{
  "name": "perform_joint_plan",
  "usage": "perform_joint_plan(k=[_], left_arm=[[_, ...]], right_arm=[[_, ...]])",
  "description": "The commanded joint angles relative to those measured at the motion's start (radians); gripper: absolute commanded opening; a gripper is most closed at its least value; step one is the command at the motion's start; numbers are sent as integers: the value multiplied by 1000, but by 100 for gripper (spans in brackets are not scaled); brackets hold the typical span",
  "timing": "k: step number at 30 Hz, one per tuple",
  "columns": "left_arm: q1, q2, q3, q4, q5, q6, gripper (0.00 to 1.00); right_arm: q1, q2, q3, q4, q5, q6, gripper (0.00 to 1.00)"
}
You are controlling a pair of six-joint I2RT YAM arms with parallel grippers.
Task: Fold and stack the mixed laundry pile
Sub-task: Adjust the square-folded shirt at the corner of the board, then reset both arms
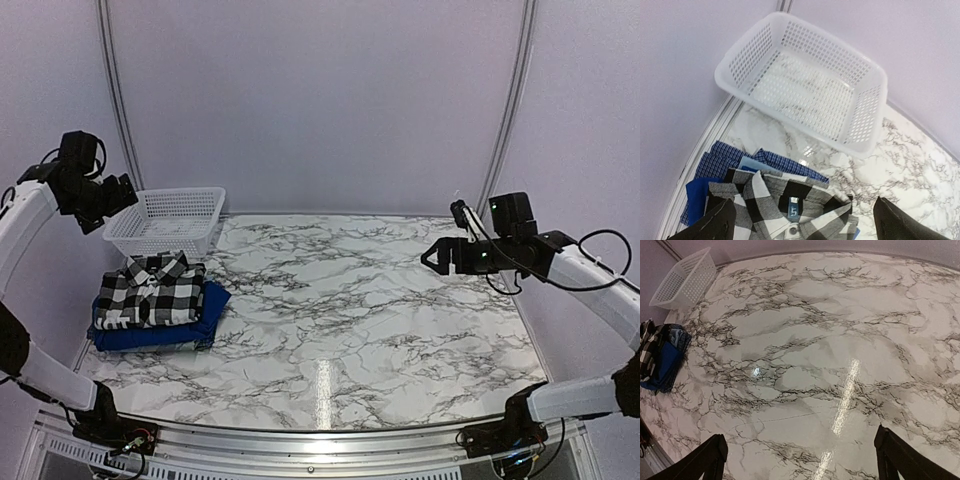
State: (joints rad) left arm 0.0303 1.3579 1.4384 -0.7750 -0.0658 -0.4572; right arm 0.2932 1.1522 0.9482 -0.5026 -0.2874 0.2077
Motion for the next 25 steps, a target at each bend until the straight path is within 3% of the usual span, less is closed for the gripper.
perform_joint_plan(k=[1,8,15,19,25], left_arm=[[-101,30,95,-5,18,9,99],[-434,210,203,-1,-77,35,99],[-712,424,274,45,-96,3,99],[-795,498,275,102,-67,-45,99],[-820,521,178,260,13,-128,99]], right_arm=[[-73,-13,81,-69,-3,6,99],[-104,6,128,-88,71,21,99],[-112,11,49,-32,40,65,99],[-112,3,-5,-4,24,79,99],[-112,-11,-61,27,19,93,99]])
